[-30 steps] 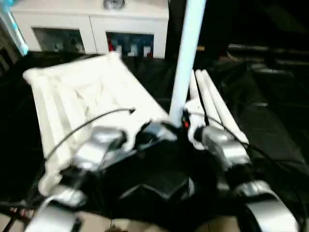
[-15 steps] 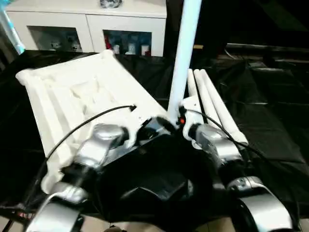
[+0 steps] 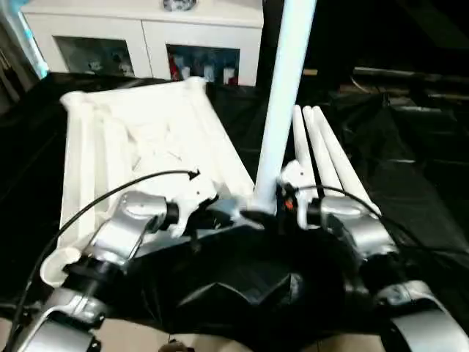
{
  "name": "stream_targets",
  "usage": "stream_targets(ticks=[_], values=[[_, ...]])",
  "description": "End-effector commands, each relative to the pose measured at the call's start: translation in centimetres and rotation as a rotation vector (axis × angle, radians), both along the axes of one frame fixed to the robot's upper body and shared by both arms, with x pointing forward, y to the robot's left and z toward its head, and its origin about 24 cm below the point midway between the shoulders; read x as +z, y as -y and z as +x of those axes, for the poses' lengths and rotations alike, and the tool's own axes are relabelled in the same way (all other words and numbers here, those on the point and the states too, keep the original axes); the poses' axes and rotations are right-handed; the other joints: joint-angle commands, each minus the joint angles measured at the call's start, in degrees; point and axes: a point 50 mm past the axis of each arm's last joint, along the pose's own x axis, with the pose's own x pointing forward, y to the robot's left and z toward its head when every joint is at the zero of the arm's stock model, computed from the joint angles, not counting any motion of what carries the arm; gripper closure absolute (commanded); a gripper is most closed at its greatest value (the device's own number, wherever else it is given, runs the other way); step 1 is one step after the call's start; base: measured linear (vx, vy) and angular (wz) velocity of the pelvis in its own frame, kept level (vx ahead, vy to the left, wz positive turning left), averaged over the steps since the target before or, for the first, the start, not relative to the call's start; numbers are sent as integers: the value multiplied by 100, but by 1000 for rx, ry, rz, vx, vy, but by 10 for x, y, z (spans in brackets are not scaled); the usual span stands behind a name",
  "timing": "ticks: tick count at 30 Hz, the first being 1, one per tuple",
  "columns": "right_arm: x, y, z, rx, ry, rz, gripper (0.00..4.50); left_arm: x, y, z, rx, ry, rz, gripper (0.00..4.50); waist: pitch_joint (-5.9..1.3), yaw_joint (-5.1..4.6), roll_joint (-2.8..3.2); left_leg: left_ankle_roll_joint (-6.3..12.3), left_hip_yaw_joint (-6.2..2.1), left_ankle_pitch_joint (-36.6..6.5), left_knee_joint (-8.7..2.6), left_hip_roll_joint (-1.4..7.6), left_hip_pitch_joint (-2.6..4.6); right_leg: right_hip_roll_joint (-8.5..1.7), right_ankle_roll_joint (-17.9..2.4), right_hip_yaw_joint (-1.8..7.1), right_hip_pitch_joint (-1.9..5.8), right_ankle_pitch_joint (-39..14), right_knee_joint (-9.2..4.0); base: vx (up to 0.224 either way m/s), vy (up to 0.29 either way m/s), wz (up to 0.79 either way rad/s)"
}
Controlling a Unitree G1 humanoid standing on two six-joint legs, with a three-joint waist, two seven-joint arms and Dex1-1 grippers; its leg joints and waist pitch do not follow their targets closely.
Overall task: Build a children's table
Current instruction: Rotate leg to tighten
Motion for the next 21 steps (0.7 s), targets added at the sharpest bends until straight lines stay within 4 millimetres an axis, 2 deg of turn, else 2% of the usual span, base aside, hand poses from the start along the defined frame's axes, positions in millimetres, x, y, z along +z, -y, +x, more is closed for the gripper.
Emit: stream_targets(ticks=[1,4,8,9,12,14,16,17,18,19,20,21], values=[[3,-8,-4,61,-6,14,90,3,15,-8,-109,-6,-37,450,-364,-1,9,216,-70,-1111,-381,265,93,-488,-1167,307,278,-1085,-418,0,0,0],[3,-8,-5,74,-15,23,120,3,13,-11,-127,-25,-35,450,-365,5,16,211,-68,-1124,-379,266,94,-489,-1198,305,274,-1049,-411,0,0,0],[3,-10,-8,92,-37,37,135,3,13,-11,-130,-34,-35,450,-368,28,21,200,-65,-1120,-380,269,108,-479,-1206,305,270,-1011,-412,0,0,0],[3,-10,-8,92,-37,37,159,3,13,-11,-131,-34,-35,450,-365,33,25,186,-66,-1137,-384,266,103,-477,-1195,303,274,-1031,-414,0,0,0],[-2,-15,-10,69,-64,39,169,3,16,-10,-103,-33,-56,450,-364,47,19,160,-67,-1143,-385,263,106,-486,-1164,306,272,-1099,-418,0,0,0],[-6,-19,-6,-7,-75,29,171,4,20,-6,-57,-25,-80,450,-354,36,15,112,-69,-1192,-390,261,112,-492,-1142,311,262,-1226,-431,0,0,0],[-14,-25,4,-184,-76,4,172,6,28,4,36,-11,-97,450,-335,21,20,37,-73,-1333,-400,257,123,-500,-1093,314,237,-1519,-459,0,0,0],[-17,-27,8,-263,-81,-5,172,6,32,9,78,-5,-100,450,-312,-20,34,-68,-80,-1522,-411,239,129,-501,-1044,312,221,-1840,-498,0,0,0],[-18,-28,9,-285,-83,-8,173,7,33,10,90,-4,-101,450,-315,-63,23,-147,-101,-1682,-417,229,159,-504,-980,300,217,-2147,-519,0,0,0],[-20,-32,13,-356,-94,-13,173,7,37,15,137,5,-98,450,-326,-84,18,-142,-114,-1704,-414,226,148,-515,-915,298,240,-2228,-537,0,0,0],[-21,-33,13,-363,-95,-14,173,7,37,16,142,6,-98,450,-315,-109,24,-140,-112,-1684,-417,230,132,-514,-914,306,231,-2213,-533,0,0,0],[-22,-36,16,-422,-104,-16,174,8,41,20,182,15,-94,450,-329,-108,53,-133,-119,-1681,-411,231,145,-513,-902,306,225,-2165,-541,0,0,0]])
